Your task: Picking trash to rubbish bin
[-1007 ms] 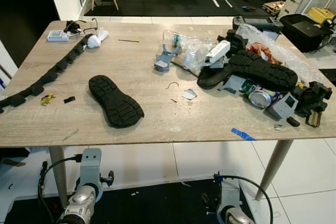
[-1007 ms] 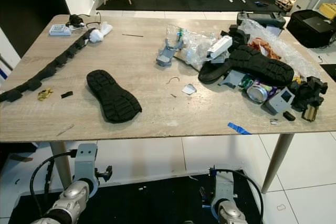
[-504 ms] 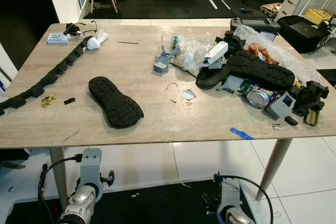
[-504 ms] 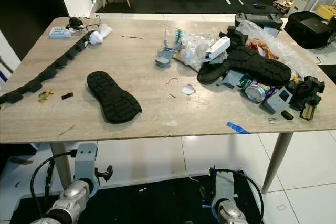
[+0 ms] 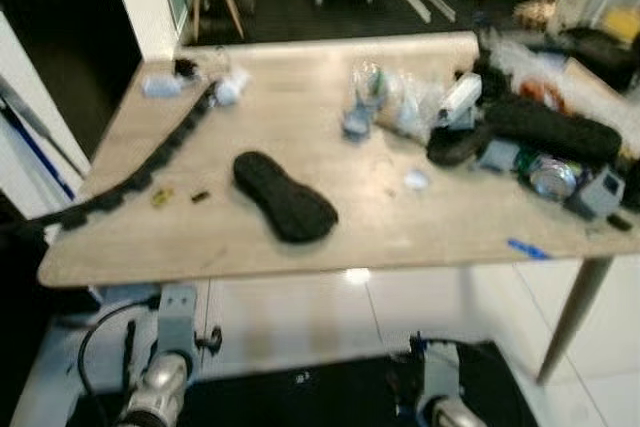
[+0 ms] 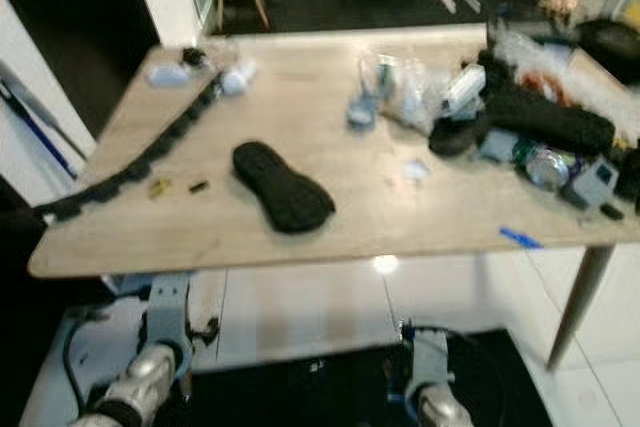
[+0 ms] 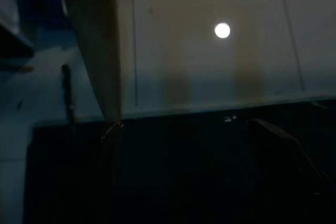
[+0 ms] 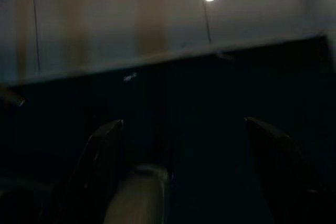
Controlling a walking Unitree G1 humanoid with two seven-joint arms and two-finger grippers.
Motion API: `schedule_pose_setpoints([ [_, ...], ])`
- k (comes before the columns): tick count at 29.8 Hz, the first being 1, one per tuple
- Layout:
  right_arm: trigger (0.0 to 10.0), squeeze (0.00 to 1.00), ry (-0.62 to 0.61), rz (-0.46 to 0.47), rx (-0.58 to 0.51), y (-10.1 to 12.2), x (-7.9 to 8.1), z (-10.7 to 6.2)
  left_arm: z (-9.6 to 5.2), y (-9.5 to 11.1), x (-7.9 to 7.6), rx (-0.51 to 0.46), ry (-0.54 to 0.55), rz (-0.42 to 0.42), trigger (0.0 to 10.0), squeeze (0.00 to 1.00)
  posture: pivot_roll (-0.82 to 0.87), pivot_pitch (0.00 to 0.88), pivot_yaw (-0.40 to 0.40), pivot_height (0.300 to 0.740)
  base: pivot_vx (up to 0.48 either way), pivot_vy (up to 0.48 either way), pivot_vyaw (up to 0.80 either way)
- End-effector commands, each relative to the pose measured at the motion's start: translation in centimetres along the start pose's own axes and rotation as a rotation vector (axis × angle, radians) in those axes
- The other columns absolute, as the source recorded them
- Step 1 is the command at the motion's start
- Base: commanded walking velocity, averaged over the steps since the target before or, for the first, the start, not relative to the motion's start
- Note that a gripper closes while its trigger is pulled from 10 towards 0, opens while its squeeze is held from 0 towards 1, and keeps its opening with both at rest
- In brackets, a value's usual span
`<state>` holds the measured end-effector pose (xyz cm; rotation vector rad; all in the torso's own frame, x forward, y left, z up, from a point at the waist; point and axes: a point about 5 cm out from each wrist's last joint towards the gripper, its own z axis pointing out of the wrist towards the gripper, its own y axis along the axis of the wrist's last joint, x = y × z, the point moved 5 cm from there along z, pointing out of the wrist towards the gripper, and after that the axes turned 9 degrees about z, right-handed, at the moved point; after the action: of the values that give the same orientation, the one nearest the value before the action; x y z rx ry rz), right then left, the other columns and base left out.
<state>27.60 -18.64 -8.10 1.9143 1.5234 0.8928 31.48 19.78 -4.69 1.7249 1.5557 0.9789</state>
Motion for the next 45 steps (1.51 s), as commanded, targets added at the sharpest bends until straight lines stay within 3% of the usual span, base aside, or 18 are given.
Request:
schedule_pose_setpoints([
  [1,10.0,0.0,-0.012,0.02,0.04,-1.5,-0.2,-0.3,-0.2,-0.7,0.2,0.021,-0.001,-0.005,10.0,0.0,0.02,0.098,0.002,0.74,0.0,-0.48,0.0],
  [9,10.0,0.0,-0.014,0.021,0.044,-1.7,-0.2,-0.4,-0.2,-0.6,0.3,0.018,0.002,0.001,10.0,0.0,0.02,0.101,0.004,0.74,0.0,-0.48,0.0],
  [45,10.0,0.0,-0.011,0.009,0.028,-1.5,-0.3,-0.4,-0.6,-1.6,1.9,0.037,0.078,0.033,10.0,0.0,0.02,0.112,0.0,0.74,0.0,0.0,0.0],
])
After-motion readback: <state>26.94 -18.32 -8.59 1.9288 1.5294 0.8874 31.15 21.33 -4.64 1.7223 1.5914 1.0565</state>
